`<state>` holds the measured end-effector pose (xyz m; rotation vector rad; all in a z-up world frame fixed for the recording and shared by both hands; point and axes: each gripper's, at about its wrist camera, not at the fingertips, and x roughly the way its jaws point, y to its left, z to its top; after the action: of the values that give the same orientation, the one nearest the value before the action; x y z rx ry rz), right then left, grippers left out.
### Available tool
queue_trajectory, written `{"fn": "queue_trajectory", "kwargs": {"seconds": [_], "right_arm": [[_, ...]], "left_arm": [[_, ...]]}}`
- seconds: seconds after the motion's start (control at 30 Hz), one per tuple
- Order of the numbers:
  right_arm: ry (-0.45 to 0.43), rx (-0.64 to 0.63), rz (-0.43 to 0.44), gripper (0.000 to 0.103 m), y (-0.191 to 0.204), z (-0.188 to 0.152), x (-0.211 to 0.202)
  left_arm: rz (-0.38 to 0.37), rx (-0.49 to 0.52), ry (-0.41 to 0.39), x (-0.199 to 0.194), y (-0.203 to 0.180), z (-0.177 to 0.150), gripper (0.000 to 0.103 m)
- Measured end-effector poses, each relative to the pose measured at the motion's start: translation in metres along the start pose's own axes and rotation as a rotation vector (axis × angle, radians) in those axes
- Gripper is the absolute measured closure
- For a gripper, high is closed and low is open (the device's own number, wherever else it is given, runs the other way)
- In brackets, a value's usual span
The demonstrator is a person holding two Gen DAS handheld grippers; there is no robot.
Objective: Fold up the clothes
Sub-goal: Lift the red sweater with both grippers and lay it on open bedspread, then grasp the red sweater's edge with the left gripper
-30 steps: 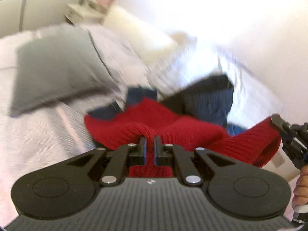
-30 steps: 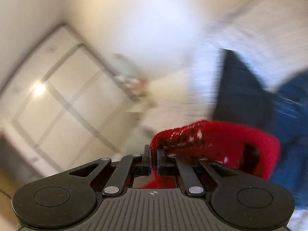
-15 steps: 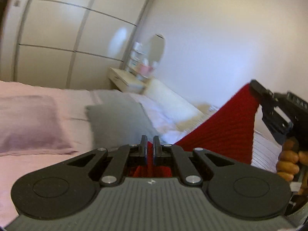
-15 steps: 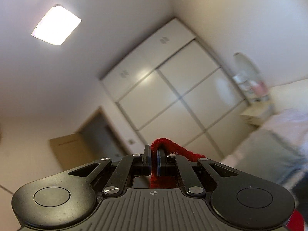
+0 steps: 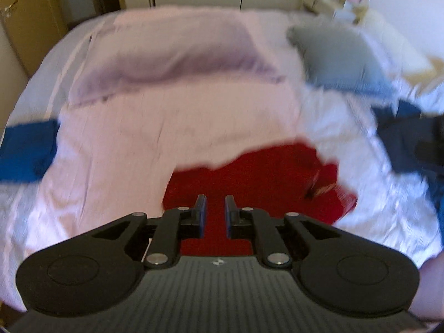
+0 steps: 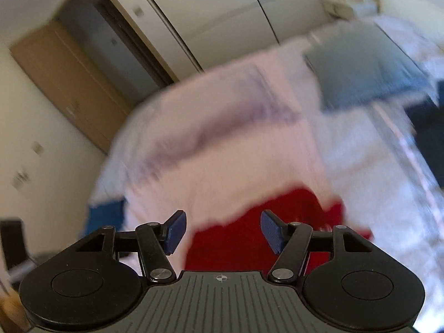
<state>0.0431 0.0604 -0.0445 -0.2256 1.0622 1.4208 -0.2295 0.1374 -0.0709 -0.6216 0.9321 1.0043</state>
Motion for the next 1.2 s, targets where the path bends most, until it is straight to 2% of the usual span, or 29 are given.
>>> {"fn": "queue_trajectory", "kwargs": {"seconds": [0.1, 0.2, 0.37, 0.47, 0.57, 0.7, 1.0, 1.2], "right_arm": [[0.071, -0.085, -0.123, 0.040, -0.002, -0.043, 0.003], [0.112, -0.142, -0.156, 0.040, 0.003, -0.077, -0.004], [0.138, -0.216, -0.126, 0.040, 0.006, -0.108, -0.021], [0.129, -0.270, -0.114, 0.040, 0.003, -0.123, -0.047], [0.122, -0.292, -0.104, 0.040, -0.009, -0.140, -0.075], [0.173, -0.271, -0.106, 0.040, -0.039, -0.160, -0.092], [0.234, -0.273, -0.054, 0.040, -0.068, -0.206, -0.115], [0.234, -0.273, -0.046, 0.040, -0.072, -0.206, -0.119]], "left_arm": [[0.005, 0.005, 0.035, -0.004, -0.005, -0.033, 0.094], [0.005, 0.014, 0.037, -0.013, -0.019, -0.060, 0.091], [0.030, 0.036, 0.023, -0.025, -0.056, -0.084, 0.088], [0.044, 0.045, 0.007, -0.035, -0.082, -0.096, 0.086], [0.059, 0.049, -0.016, -0.046, -0.107, -0.112, 0.083], [0.088, 0.009, -0.024, -0.061, -0.131, -0.138, 0.083], [0.156, -0.032, 0.032, -0.078, -0.159, -0.191, 0.082], [0.177, -0.050, 0.035, -0.087, -0.167, -0.202, 0.081]]}}
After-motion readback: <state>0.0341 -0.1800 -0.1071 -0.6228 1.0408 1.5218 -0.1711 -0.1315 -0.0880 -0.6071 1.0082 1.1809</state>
